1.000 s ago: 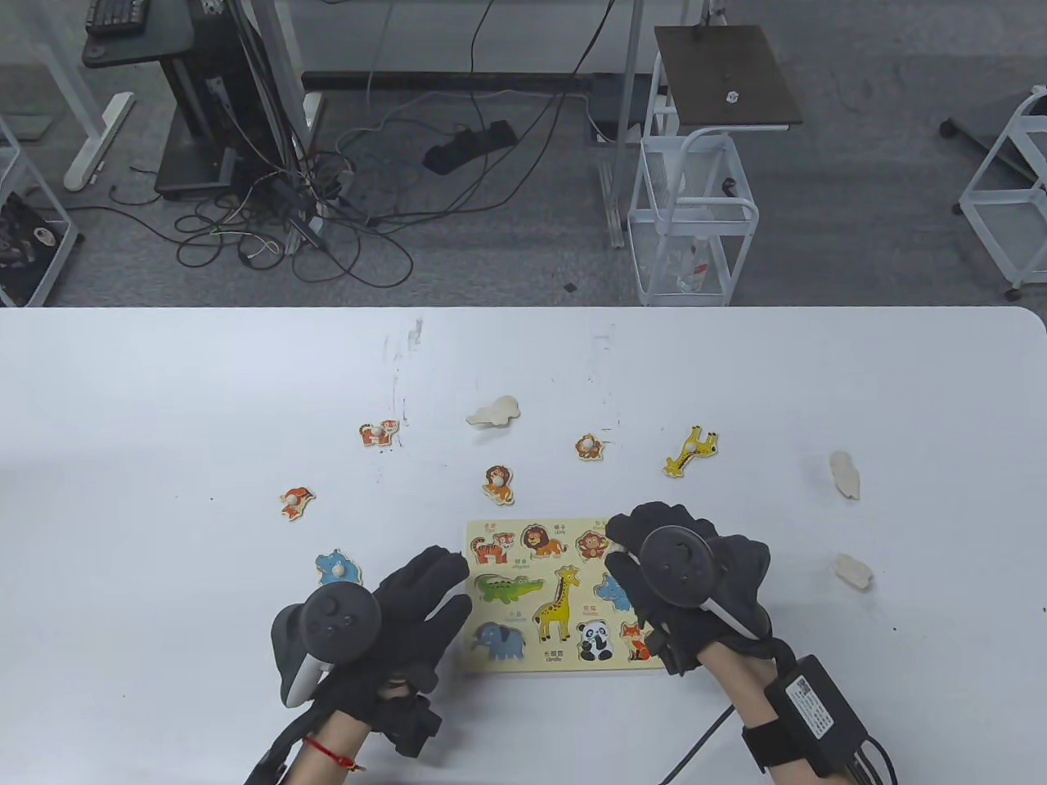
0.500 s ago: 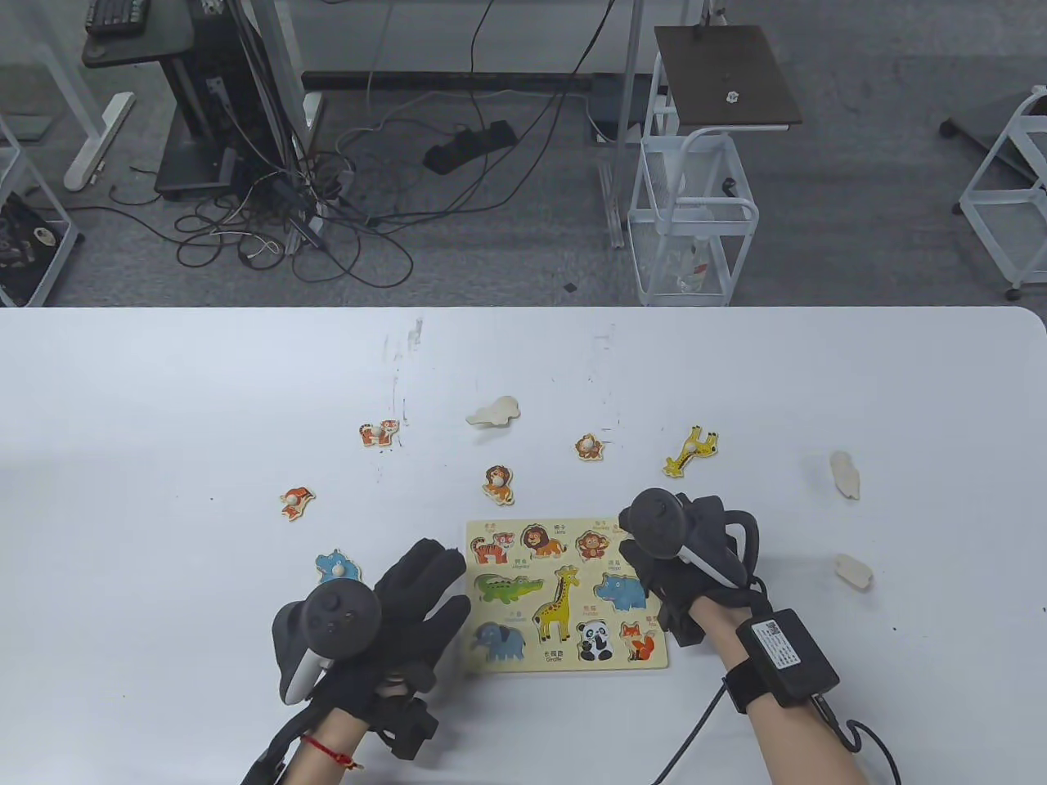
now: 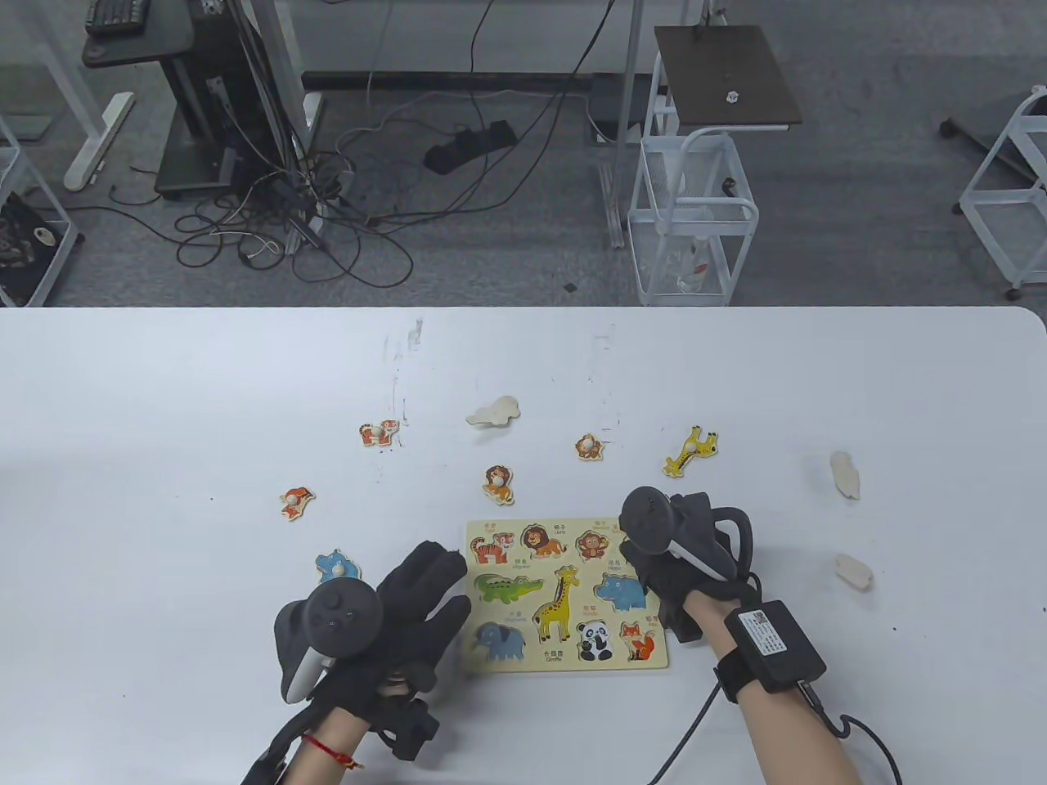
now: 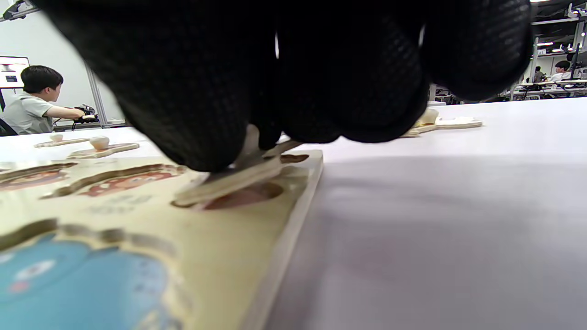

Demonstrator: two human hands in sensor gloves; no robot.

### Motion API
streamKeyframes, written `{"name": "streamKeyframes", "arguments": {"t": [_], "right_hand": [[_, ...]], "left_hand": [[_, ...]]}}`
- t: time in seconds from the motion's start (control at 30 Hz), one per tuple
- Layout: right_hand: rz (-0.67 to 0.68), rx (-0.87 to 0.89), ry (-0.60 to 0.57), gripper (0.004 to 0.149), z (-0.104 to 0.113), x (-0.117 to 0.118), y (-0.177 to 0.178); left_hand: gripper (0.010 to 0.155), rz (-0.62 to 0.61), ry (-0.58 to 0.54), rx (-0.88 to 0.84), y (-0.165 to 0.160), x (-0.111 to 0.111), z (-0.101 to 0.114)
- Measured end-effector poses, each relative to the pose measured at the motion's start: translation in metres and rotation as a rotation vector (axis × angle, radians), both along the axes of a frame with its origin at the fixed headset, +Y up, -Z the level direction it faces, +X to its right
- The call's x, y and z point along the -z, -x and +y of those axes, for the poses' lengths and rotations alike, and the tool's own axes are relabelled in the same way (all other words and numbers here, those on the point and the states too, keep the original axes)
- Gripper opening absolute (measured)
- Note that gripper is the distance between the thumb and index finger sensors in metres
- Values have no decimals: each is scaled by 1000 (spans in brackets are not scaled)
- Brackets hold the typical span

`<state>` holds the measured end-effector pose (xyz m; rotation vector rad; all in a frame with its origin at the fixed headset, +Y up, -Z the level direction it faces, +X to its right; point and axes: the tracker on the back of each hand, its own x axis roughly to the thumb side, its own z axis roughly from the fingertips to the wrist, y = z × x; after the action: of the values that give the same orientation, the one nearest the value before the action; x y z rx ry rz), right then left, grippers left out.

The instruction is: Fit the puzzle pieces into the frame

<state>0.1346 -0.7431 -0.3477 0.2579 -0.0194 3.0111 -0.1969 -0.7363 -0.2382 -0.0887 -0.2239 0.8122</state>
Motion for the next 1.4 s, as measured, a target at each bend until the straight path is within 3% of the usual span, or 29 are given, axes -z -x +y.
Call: {"name": "streamKeyframes", "arguments": {"t": [0.53, 0.8, 1.07, 1.4], "right_hand": [[-15, 8, 33, 45, 0, 1, -2], [-33, 114, 133, 56, 7, -2, -14], [-81, 137, 99, 59, 39, -21, -50], [-290, 15, 92, 66, 69, -54, -133]], "left_hand": [[63, -12, 3, 4, -2, 0, -1], [63, -14, 3, 4, -2, 0, -1], [63, -18, -5, 1, -2, -1, -1], [63, -31, -26, 21, -6, -4, 1]]}}
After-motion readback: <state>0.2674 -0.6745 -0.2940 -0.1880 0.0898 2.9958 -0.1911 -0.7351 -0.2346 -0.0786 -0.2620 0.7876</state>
